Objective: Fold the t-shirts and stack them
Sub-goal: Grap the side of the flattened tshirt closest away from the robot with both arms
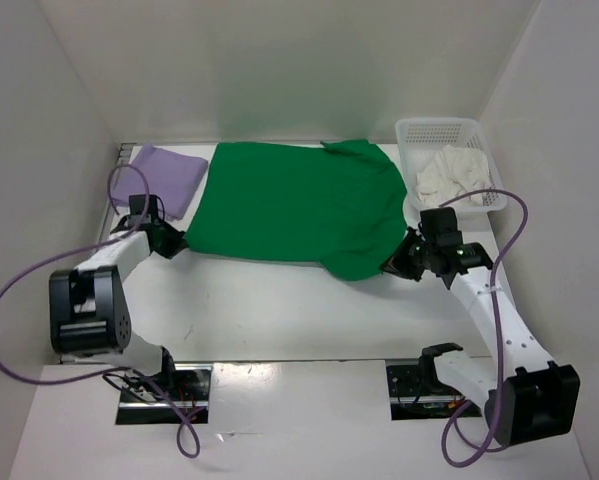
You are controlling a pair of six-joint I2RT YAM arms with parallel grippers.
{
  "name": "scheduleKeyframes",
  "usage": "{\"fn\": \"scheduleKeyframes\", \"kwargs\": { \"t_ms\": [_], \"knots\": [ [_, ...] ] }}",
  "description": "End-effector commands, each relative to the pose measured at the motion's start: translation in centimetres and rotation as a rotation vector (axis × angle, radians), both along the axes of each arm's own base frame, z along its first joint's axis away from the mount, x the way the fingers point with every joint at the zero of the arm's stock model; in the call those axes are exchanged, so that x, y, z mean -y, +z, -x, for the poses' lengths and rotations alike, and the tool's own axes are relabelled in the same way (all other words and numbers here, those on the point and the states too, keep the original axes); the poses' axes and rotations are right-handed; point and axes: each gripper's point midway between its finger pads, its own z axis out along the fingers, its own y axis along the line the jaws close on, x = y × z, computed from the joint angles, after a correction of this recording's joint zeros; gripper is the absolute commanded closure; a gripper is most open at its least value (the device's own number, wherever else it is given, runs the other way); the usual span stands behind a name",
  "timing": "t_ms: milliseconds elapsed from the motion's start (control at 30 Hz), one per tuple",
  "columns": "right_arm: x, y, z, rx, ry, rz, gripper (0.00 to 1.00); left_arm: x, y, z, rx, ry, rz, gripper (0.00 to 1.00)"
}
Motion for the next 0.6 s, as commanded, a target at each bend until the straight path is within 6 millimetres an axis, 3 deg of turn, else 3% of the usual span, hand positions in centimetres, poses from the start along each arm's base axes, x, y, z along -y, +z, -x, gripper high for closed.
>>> {"fn": "scheduleKeyframes", "kwargs": {
  "t_ms": [0, 67, 167, 300, 433, 567],
  "knots": [
    [0.4, 0.0, 2.9, -0.065, -0.020, 0.018, 1.00, -1.3, 3.8, 2.1, 0.053, -0.036, -0.099, 1.00],
    [0.1, 0.3, 4.4, -0.087, -0.012, 0.012, 1.00, -1.1, 3.8, 5.0, 0.020, -0.048, -0.084, 1.00],
    [0.4, 0.9, 5.2, -0.104, -0.024, 0.019, 1.00, -0.4, 4.0, 8.4, -0.020, -0.073, -0.032, 1.00],
    [0.4, 1.2, 7.3, -0.163, -0.010, 0.009, 1.00, 0.7, 6.3, 8.9, 0.007, -0.109, 0.015, 1.00],
    [0.2, 1.9, 7.6, -0.150, -0.011, -0.013, 1.00, 1.1, 7.0, 9.5, 0.007, -0.131, 0.028, 1.00],
    [0.8, 2.6, 4.0, -0.089, -0.036, 0.025, 1.00, 0.2, 6.9, 6.6, 0.043, -0.132, -0.001, 0.97]
  ]
}}
